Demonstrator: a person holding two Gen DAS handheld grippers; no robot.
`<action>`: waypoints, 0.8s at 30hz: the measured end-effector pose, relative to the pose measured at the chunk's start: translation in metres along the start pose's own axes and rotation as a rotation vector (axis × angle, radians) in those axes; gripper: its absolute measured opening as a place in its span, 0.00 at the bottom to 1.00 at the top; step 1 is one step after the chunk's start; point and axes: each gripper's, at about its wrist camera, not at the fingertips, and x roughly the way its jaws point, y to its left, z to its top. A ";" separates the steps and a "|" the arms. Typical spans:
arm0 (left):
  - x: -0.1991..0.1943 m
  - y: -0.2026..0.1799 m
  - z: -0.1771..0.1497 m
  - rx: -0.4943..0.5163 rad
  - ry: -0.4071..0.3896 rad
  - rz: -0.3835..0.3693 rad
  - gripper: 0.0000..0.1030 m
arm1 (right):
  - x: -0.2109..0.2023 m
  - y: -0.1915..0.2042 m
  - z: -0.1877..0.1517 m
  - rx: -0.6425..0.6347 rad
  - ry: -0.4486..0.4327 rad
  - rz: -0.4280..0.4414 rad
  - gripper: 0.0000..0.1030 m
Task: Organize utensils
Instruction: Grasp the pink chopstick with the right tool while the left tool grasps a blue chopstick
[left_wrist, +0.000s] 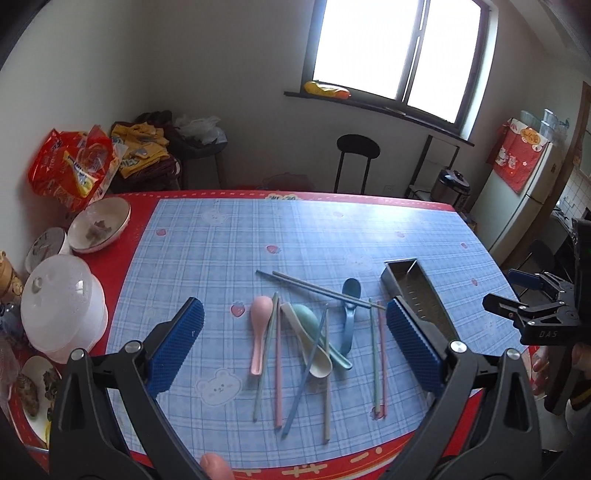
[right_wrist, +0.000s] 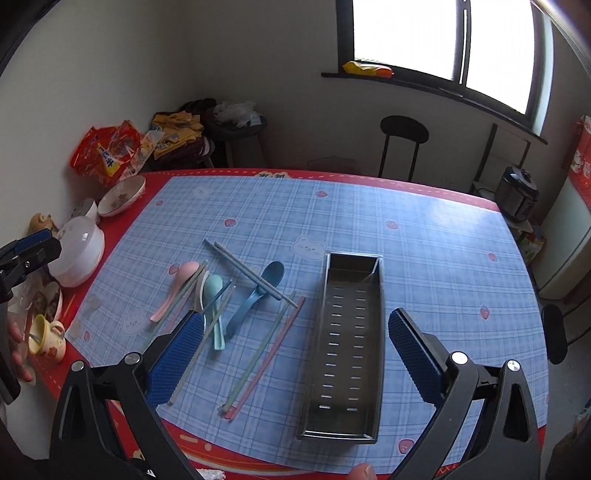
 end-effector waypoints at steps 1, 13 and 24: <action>0.004 0.007 -0.003 -0.021 0.010 -0.002 0.95 | 0.011 0.006 0.000 -0.020 0.019 0.009 0.95; 0.044 0.048 -0.029 -0.075 0.065 0.039 0.95 | 0.082 0.028 -0.025 -0.044 0.167 0.128 0.95; 0.085 0.055 -0.049 -0.059 0.183 0.006 0.94 | 0.103 0.030 -0.037 0.010 0.219 0.247 0.84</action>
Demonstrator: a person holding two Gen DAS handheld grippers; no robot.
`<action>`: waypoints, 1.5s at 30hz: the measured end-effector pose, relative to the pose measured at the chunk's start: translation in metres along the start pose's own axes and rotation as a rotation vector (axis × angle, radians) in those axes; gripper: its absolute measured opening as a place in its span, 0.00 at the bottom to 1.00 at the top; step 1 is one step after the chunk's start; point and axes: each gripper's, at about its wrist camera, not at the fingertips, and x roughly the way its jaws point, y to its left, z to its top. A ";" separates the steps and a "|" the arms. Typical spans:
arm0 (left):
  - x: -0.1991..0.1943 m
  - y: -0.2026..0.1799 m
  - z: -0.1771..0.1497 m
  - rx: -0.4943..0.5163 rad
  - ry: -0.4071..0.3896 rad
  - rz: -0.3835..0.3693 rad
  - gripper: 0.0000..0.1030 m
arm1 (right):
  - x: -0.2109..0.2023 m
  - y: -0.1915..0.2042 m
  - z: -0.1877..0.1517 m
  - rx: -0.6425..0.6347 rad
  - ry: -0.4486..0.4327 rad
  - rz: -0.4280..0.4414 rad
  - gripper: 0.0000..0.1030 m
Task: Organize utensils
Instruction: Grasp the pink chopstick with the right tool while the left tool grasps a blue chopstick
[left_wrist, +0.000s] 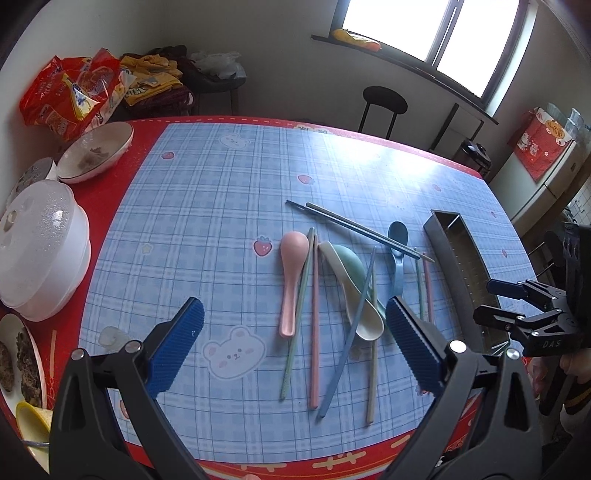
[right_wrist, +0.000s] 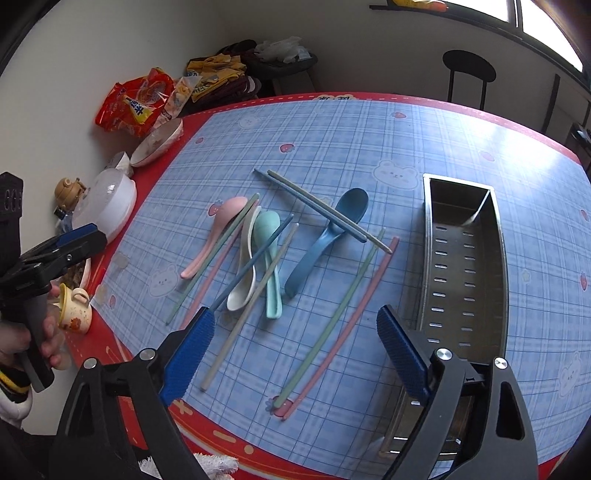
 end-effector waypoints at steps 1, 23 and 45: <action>0.004 -0.001 -0.002 0.005 0.004 -0.002 0.94 | 0.002 0.002 -0.002 -0.015 0.007 -0.003 0.82; 0.077 -0.028 -0.033 0.163 0.157 -0.253 0.34 | 0.055 -0.021 -0.029 0.140 0.123 -0.193 0.22; 0.129 -0.050 -0.060 0.213 0.237 -0.250 0.31 | 0.094 -0.023 -0.014 0.212 0.135 -0.308 0.14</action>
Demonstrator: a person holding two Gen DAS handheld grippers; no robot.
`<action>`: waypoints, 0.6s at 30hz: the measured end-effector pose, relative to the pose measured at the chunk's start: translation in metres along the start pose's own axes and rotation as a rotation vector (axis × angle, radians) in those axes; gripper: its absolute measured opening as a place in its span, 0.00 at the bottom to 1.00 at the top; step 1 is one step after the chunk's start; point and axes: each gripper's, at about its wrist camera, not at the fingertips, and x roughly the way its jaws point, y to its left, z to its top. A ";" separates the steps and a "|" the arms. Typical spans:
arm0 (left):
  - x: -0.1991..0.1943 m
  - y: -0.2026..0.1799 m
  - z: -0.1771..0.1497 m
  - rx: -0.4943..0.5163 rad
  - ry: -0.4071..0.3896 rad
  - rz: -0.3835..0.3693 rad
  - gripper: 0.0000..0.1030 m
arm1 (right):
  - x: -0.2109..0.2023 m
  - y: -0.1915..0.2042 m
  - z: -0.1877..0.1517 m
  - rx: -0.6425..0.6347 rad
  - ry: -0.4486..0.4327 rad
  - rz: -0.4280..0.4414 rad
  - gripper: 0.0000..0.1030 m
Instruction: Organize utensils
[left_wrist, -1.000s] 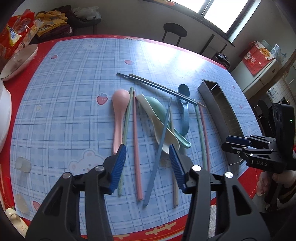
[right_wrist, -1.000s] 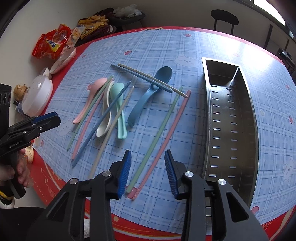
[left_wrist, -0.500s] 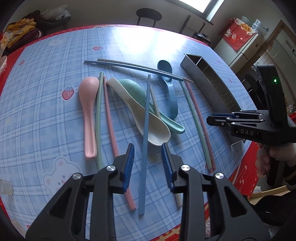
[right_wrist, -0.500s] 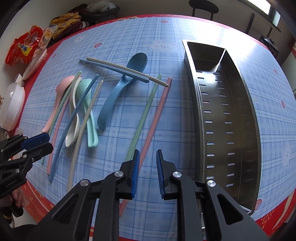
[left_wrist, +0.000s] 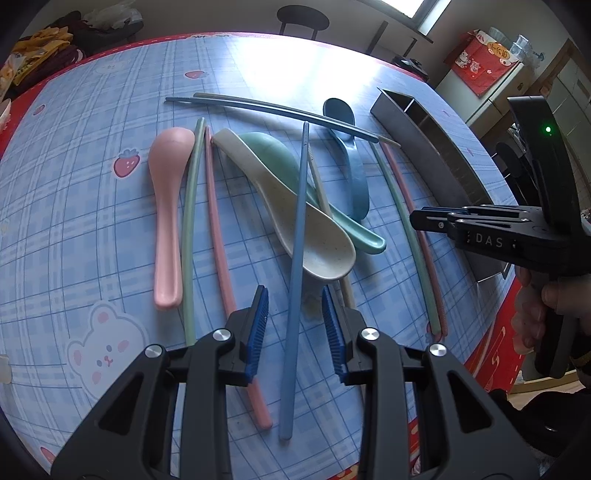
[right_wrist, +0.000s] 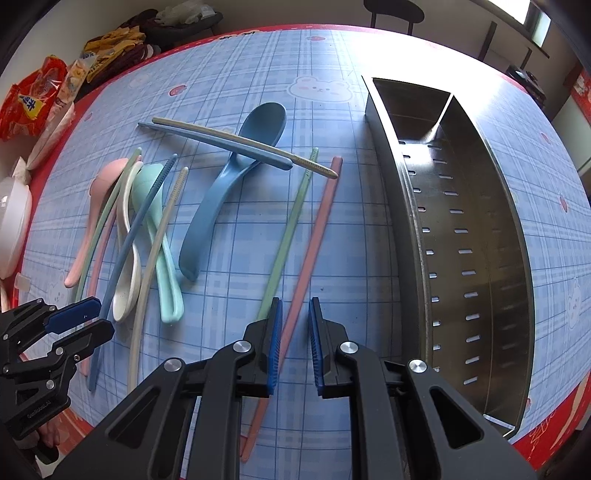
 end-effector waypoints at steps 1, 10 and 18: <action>0.000 0.002 0.000 -0.002 0.002 0.002 0.31 | 0.001 0.002 0.003 0.000 -0.003 -0.006 0.13; 0.009 -0.003 0.005 0.030 0.002 0.040 0.13 | 0.006 0.016 0.009 -0.027 -0.044 -0.054 0.10; 0.005 -0.002 0.002 -0.011 -0.017 0.010 0.11 | 0.003 0.000 -0.005 0.032 -0.040 0.019 0.06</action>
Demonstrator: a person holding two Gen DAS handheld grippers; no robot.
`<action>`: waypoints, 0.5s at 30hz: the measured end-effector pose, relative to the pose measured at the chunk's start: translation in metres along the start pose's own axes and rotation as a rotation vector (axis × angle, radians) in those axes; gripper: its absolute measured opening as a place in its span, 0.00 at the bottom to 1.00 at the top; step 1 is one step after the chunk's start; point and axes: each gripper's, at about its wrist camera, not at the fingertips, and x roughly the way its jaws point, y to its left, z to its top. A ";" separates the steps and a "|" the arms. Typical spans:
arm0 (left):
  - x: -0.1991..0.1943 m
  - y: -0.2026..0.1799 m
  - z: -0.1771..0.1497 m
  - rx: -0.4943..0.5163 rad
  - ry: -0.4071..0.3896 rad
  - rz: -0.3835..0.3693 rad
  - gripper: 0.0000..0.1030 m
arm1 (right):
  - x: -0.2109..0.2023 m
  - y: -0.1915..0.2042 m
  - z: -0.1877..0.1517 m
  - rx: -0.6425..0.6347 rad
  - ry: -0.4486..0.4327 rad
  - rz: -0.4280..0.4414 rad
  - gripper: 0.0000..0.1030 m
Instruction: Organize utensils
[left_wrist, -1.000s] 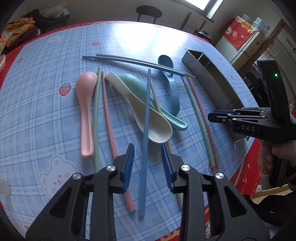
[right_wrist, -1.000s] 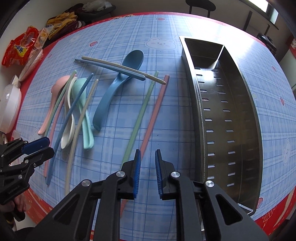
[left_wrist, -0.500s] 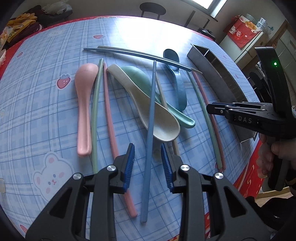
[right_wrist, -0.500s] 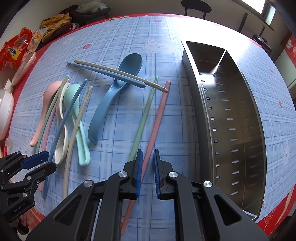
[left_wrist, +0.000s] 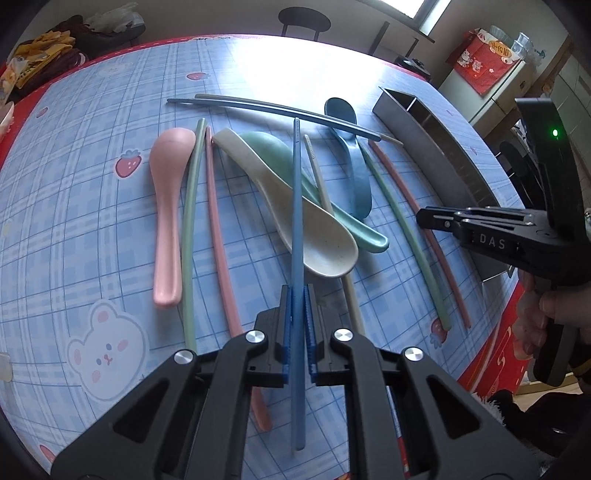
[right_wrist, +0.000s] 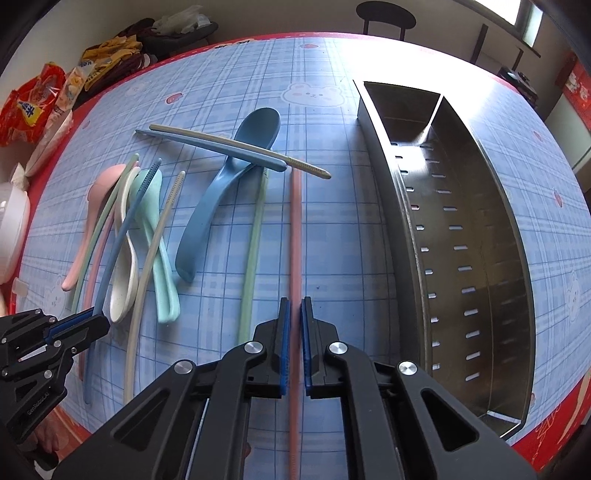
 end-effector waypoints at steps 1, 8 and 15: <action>-0.002 0.003 0.000 -0.026 -0.005 -0.009 0.10 | -0.001 -0.003 -0.002 0.013 0.003 0.027 0.06; -0.021 0.009 -0.015 -0.169 -0.022 -0.074 0.10 | -0.010 -0.026 -0.025 0.126 0.031 0.142 0.06; -0.048 0.004 -0.025 -0.207 -0.092 -0.058 0.10 | -0.040 -0.038 -0.040 0.135 -0.056 0.207 0.06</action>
